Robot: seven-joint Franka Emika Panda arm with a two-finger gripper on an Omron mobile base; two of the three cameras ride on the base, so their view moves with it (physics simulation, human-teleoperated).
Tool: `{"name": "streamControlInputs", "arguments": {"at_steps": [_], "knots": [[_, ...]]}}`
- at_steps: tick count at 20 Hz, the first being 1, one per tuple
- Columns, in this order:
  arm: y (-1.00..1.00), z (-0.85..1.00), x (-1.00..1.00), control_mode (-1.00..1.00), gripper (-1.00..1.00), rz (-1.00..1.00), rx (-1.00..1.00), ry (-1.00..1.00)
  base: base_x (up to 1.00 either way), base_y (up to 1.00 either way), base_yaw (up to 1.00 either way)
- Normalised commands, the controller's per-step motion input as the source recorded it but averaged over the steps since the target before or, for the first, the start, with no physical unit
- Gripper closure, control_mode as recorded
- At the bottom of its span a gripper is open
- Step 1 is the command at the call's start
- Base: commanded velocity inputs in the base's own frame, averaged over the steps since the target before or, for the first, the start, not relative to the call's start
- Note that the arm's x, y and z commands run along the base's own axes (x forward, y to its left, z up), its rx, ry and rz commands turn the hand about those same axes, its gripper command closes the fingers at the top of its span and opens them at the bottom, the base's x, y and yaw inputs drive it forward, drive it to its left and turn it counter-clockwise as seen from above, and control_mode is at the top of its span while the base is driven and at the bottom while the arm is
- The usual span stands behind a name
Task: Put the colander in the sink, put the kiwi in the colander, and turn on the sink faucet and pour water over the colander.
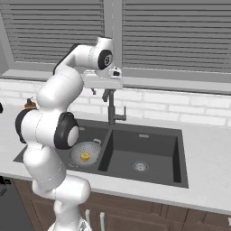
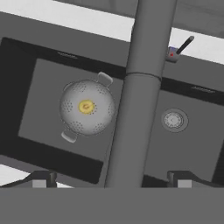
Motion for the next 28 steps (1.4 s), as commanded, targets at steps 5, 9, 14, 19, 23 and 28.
{"name": "streamControlInputs", "arguments": {"at_steps": [5,9,14,19,23,28], "knots": [[-0.01,-0.13,0.00,-1.00,-1.00,0.01,0.00,0.01,0.00,0.00,0.00],[0.00,0.00,0.04,-1.00,-1.00,0.00,0.00,0.02,0.00,0.00,0.00],[0.00,-0.03,0.20,-1.00,-1.00,0.00,0.00,0.01,0.00,0.00,0.00],[0.00,-0.15,0.25,-1.00,-1.00,0.00,0.00,0.01,0.00,0.00,0.00],[0.02,-0.18,0.04,-1.00,-1.00,0.00,0.00,0.00,0.00,0.00,0.00],[0.26,-0.23,0.00,-1.00,-1.00,0.00,0.00,0.00,0.00,0.00,0.00]]}}
